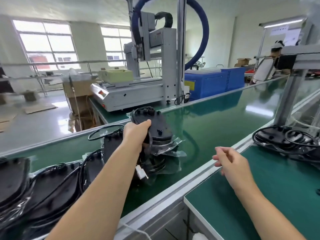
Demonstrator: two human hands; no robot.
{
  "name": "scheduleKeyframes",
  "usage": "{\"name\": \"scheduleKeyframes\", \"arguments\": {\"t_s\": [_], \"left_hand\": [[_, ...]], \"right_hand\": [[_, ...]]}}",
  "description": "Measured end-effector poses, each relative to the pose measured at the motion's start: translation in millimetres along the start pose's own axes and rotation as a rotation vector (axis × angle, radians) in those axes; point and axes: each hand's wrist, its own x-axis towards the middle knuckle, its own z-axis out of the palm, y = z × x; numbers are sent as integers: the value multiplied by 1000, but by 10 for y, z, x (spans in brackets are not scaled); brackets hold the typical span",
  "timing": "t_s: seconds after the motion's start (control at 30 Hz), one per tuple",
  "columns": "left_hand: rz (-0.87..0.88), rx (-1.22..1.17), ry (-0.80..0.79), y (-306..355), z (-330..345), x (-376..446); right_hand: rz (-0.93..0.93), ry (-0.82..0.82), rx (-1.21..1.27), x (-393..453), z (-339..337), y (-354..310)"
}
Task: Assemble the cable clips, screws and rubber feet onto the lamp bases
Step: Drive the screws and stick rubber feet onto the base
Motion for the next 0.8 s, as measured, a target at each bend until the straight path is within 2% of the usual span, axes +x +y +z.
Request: {"name": "scheduleKeyframes", "arguments": {"t_s": [0.13,0.27,0.33,0.53,0.8], "left_hand": [[78,291,172,49,43,72],[130,390,281,71,32,116],[127,330,276,74,-57,164],[91,-65,223,22,-453,118],[68,-266,219,132,-789,5]], "right_hand": [[-4,34,-3,-72,-163,-19],[0,74,-26,-137,-371,-16],[4,98,-37,-159,-461,-8],[37,133,-22,-194,-568,49],[38,136,4,-221,-553,48]]}}
